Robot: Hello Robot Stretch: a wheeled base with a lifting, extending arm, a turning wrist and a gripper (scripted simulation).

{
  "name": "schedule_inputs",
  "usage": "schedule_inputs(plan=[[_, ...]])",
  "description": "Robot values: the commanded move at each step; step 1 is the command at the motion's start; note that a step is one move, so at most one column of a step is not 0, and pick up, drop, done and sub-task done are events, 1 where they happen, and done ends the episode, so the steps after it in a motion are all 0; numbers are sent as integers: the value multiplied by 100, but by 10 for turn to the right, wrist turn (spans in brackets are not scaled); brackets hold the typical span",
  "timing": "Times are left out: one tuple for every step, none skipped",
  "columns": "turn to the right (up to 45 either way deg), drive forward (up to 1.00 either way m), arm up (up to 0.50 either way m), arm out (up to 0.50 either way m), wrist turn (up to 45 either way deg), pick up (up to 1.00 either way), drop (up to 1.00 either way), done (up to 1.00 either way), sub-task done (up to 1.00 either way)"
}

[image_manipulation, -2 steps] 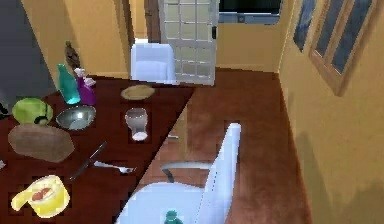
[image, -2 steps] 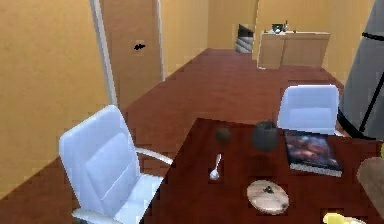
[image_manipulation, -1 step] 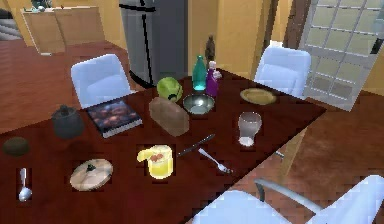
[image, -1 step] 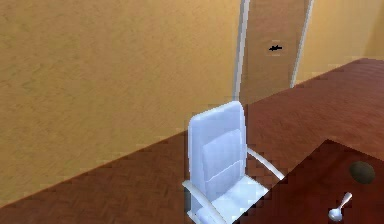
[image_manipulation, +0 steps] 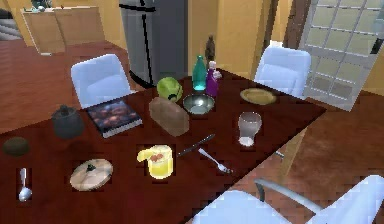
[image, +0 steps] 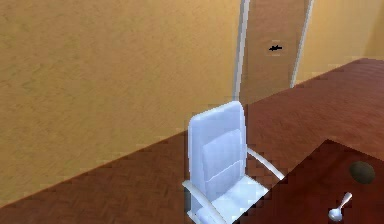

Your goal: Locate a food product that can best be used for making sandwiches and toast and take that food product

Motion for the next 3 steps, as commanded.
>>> schedule_inputs(plan=[[0,0,38,0,0,0,0,0,0],[0,0,0,50,0,0,0,0,0],[0,0,0,0,450,0,0,0,0]])
